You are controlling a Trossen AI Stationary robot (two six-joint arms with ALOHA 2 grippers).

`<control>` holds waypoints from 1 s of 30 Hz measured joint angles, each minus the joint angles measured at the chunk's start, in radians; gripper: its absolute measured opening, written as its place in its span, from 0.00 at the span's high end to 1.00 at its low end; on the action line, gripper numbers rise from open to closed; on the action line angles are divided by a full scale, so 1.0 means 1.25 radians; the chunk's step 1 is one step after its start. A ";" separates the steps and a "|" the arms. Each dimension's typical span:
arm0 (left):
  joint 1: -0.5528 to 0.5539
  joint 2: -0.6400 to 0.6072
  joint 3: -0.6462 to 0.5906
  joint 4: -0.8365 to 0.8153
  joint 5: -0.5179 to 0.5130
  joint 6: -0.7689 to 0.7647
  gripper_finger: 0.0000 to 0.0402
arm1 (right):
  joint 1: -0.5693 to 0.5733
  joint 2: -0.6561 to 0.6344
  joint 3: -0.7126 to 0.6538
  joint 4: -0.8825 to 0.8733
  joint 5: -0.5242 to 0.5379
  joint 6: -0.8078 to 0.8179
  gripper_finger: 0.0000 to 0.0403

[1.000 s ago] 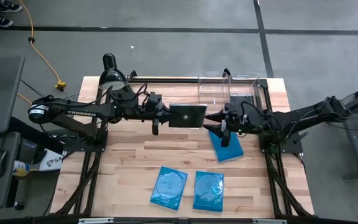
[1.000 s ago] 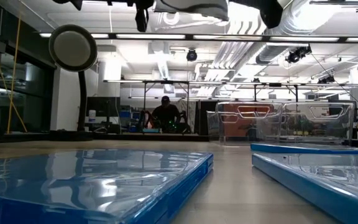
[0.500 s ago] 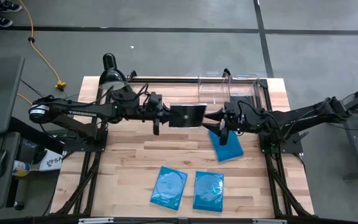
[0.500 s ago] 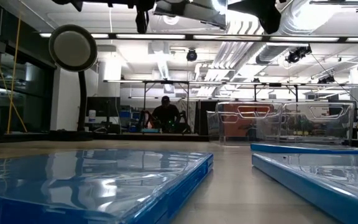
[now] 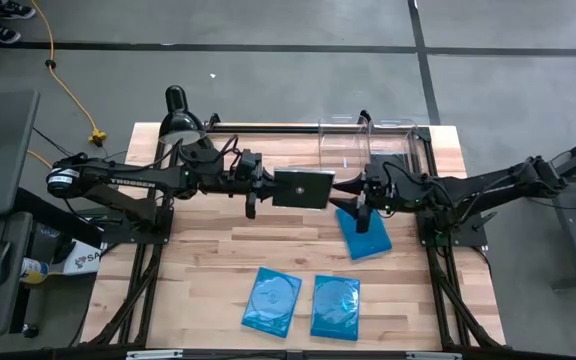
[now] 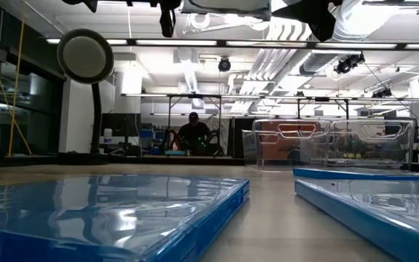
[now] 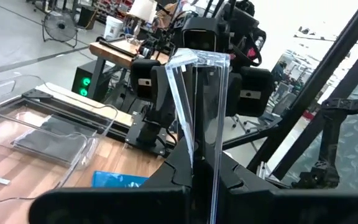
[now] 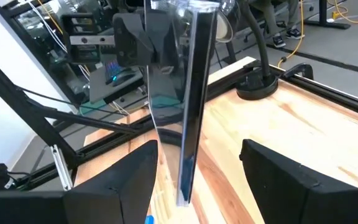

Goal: Pick & place jewel cases by type
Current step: Put the black CD case into the right transparent bin

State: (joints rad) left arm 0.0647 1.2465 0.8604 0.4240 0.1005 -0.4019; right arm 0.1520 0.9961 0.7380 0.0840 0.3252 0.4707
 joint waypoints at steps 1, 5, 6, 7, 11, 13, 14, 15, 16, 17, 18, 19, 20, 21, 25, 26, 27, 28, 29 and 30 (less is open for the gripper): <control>0.000 0.000 0.000 0.000 0.000 0.000 0.99 | 0.000 0.003 0.000 0.002 0.001 0.000 0.44; 0.000 0.000 0.000 0.002 -0.001 0.000 0.99 | -0.001 0.020 0.000 0.015 -0.004 0.020 0.44; 0.000 0.000 0.000 0.002 -0.001 0.000 0.99 | -0.001 0.027 0.000 0.021 -0.011 0.021 0.44; 0.000 0.000 0.000 0.002 -0.001 0.000 0.99 | -0.001 0.036 0.000 0.032 -0.017 0.021 0.44; 0.000 0.000 0.000 0.006 -0.003 0.000 0.99 | -0.002 0.082 0.000 0.078 -0.033 0.019 0.44; 0.000 0.000 0.000 0.017 -0.004 0.000 0.99 | -0.002 0.105 0.000 0.101 -0.035 0.018 0.44; 0.000 0.000 0.000 0.024 -0.004 0.001 0.99 | -0.002 0.115 0.000 0.110 -0.034 0.018 0.44; 0.000 -0.001 0.000 0.028 -0.004 0.001 0.99 | -0.003 0.125 0.000 0.118 -0.035 0.018 0.45; 0.000 -0.001 0.000 0.028 -0.004 0.001 0.99 | -0.006 0.132 0.000 0.123 -0.035 0.019 0.45; 0.000 -0.002 0.000 0.026 -0.004 0.001 0.99 | -0.008 0.137 0.000 0.124 -0.037 0.022 0.47; 0.000 -0.002 0.000 0.024 -0.004 0.001 0.99 | -0.010 0.141 0.000 0.127 -0.038 0.023 0.48; 0.000 -0.002 0.000 0.024 -0.004 0.001 0.99 | -0.012 0.143 0.000 0.132 -0.038 0.024 0.50; 0.000 -0.002 0.000 0.024 -0.004 0.001 0.99 | -0.014 0.143 0.000 0.135 -0.038 0.024 0.52; 0.000 -0.002 0.000 0.024 -0.004 0.001 0.99 | -0.016 0.142 0.000 0.139 -0.038 0.023 0.55; 0.001 -0.002 0.000 0.024 -0.004 0.001 0.99 | -0.017 0.140 0.000 0.142 -0.038 0.021 0.66; 0.001 -0.002 0.000 0.024 -0.004 0.001 0.99 | -0.017 0.139 0.000 0.142 -0.041 0.021 0.69; 0.001 -0.002 0.000 0.023 -0.004 0.001 0.99 | -0.017 0.139 0.000 0.142 -0.047 0.021 0.71; 0.001 -0.002 0.000 0.023 -0.004 0.001 0.99 | -0.017 0.139 0.000 0.142 -0.054 0.021 0.74; 0.001 -0.002 0.000 0.023 -0.004 0.001 0.99 | -0.017 0.139 0.000 0.142 -0.059 0.019 0.77; 0.001 -0.002 0.000 0.023 -0.004 0.001 0.99 | -0.017 0.139 0.000 0.142 -0.060 0.017 0.80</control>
State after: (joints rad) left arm 0.0654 1.2446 0.8600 0.4531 0.0959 -0.4011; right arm 0.1303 1.1702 0.7381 0.2611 0.2496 0.4924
